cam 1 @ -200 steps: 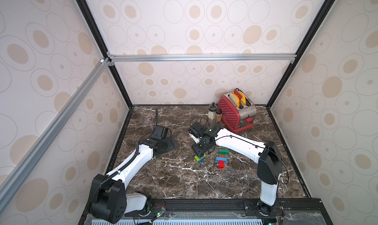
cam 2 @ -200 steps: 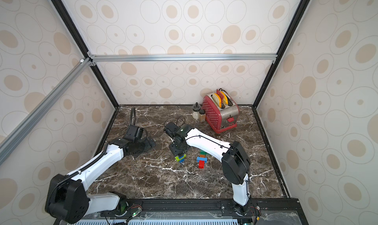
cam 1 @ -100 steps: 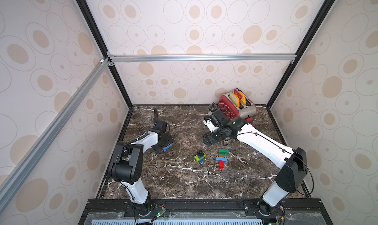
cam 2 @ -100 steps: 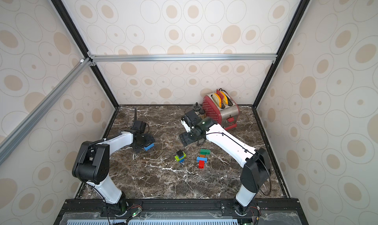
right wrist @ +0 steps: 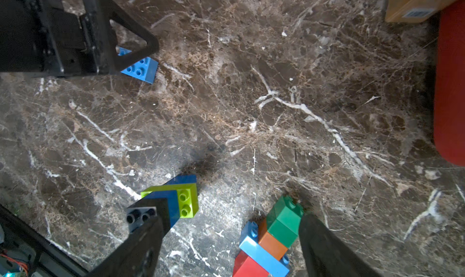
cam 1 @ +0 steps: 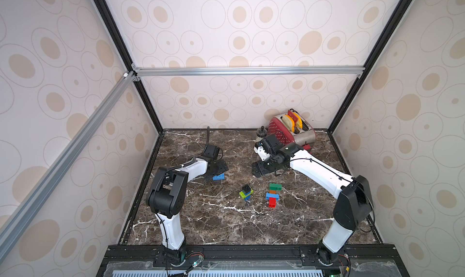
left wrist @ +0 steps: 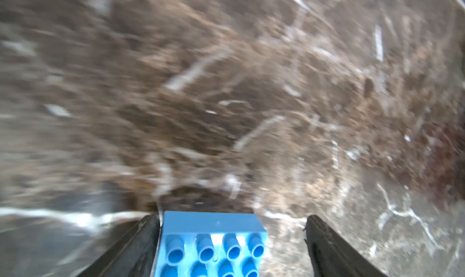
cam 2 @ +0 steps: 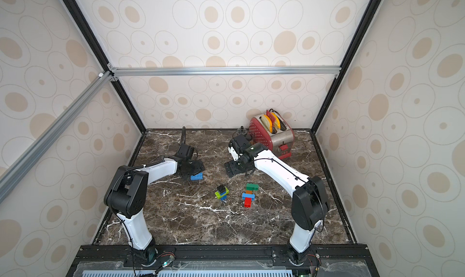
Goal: Assemble the letter f with lego
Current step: Adjust the lego brick at the center of the board.
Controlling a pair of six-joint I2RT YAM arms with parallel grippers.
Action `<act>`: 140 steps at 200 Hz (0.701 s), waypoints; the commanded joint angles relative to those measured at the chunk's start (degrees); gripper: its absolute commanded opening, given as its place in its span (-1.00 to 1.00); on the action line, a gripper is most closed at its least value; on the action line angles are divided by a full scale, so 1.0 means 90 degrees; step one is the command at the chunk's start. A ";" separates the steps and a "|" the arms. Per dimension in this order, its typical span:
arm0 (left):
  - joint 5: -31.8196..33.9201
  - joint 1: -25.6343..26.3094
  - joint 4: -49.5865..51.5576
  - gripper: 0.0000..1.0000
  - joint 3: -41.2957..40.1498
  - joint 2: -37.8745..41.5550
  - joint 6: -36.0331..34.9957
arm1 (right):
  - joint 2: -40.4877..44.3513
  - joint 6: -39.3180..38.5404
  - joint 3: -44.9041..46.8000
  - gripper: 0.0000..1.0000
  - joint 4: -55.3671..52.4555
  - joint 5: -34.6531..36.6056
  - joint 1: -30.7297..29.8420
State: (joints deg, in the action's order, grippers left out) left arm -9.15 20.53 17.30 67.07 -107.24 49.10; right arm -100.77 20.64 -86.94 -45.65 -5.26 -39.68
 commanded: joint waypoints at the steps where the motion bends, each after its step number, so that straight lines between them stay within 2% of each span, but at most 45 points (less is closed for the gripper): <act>1: -0.0575 0.0376 -0.0180 0.85 0.0213 -0.0269 0.0255 | -0.0265 0.0056 -0.0269 0.78 0.0008 -0.0089 0.0160; 15: -0.0782 0.0411 -0.0212 0.84 0.0153 -0.0164 0.0470 | -0.0459 0.0024 -0.0486 0.77 -0.0064 -0.0121 0.0181; 33: -0.0462 0.0231 0.0024 0.87 -0.0169 0.0550 0.0505 | -0.0739 0.0023 -0.0913 0.77 -0.0233 -0.0209 0.0181; 63: -0.0194 -0.0542 0.0827 0.89 -0.0915 0.1933 0.0813 | -0.1307 0.0170 -0.1640 0.77 -0.0237 -0.0783 0.0105; 95: 0.0028 -0.1116 0.1653 0.94 -0.1373 0.3354 0.0765 | -0.2245 0.0475 -0.2642 0.76 -0.0343 -0.0969 -0.0289; 124: -0.0075 -0.1795 0.2058 0.97 -0.1664 0.4399 0.0656 | -0.3110 0.0873 -0.3323 0.72 -0.0268 -0.0898 -0.0697; 140: -0.0086 -0.2051 0.2420 0.97 -0.1647 0.4697 0.0449 | -0.3545 0.1082 -0.3806 0.71 -0.0402 -0.0696 -0.0863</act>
State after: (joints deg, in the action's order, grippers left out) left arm -10.37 5.08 31.51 52.64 -68.20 54.78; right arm -127.83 26.41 -116.42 -46.96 -12.47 -45.32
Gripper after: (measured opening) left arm 0.984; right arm 0.858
